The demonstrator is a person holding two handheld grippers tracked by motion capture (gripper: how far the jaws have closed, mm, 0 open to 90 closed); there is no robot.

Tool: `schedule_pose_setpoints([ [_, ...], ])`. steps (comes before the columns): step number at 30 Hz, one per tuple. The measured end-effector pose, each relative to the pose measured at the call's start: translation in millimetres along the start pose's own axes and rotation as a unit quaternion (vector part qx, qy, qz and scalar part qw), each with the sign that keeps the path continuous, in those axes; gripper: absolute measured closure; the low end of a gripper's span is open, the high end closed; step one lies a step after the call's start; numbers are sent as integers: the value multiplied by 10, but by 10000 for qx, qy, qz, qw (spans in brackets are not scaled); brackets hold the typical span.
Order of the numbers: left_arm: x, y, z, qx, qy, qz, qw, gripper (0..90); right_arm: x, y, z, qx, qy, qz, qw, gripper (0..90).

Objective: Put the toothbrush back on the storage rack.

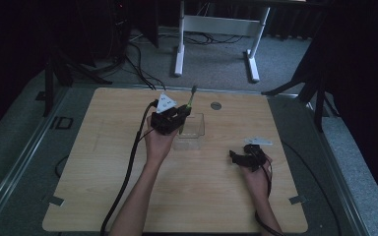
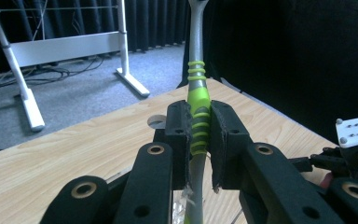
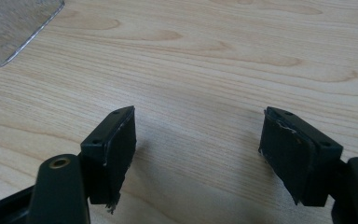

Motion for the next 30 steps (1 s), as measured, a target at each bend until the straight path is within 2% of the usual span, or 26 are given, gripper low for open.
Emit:
schedule_pose_setpoints([
  [19,52,-26,64,-76,41,62,9999,786,1,0,0,1,-3,2,10000,267],
  [30,117,-52,97,-28,75,78,9999,786,2,0,0,2,-7,-3,10000,268],
])
Point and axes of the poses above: each handheld gripper's, and its own axes: z roughly forward along the jaws, y roughly out of its top, x roughly to its left, the point moved 4 cm from there along z, roughly forward along the jaws, and after that the axes turned 4 degrees about z, right-handed, at the moved point
